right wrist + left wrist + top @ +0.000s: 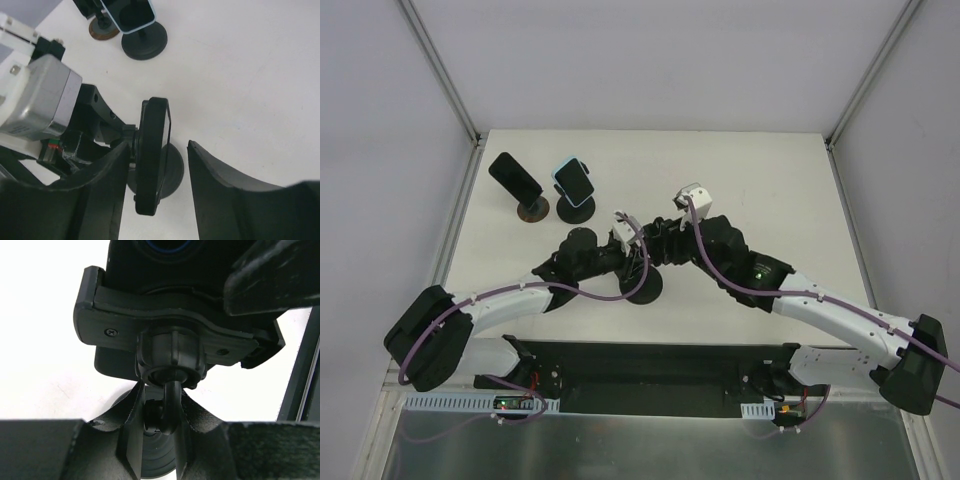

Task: Remove the phone from the phone stand

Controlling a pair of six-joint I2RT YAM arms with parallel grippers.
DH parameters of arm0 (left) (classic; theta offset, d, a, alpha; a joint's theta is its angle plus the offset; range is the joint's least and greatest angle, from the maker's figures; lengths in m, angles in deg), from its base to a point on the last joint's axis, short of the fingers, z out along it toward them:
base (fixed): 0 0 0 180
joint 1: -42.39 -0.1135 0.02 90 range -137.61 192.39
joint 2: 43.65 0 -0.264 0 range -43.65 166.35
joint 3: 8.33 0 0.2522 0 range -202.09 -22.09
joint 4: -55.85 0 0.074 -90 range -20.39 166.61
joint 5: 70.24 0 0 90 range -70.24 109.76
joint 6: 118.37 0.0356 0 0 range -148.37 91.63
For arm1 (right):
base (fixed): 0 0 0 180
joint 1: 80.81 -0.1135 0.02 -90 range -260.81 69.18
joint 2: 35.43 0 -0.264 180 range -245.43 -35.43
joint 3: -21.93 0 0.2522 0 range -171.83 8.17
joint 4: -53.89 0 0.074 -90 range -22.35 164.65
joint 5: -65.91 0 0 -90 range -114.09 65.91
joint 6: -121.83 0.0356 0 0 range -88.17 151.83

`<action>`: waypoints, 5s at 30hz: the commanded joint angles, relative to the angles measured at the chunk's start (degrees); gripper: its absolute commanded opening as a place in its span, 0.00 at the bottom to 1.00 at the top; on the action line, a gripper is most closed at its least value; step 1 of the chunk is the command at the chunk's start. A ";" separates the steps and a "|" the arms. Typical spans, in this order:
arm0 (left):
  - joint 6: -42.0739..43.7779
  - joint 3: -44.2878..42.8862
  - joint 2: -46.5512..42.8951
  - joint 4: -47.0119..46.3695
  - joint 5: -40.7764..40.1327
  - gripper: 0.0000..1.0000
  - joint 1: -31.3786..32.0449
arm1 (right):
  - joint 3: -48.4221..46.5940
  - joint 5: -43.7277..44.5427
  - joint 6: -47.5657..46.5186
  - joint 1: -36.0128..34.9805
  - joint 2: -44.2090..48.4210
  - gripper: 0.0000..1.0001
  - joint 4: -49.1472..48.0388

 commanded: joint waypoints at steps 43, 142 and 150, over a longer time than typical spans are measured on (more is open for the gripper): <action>-17.83 11.03 -7.73 -7.22 -21.24 0.00 -3.19 | 6.52 4.48 -5.26 -5.67 -2.84 0.01 -17.51; -6.06 5.50 -46.31 25.99 -30.66 0.88 -18.67 | -3.49 13.17 -0.09 1.10 9.30 0.01 10.27; 2.10 -2.58 -37.54 27.67 -31.87 0.95 4.50 | -12.99 9.23 9.40 1.27 2.71 0.01 20.31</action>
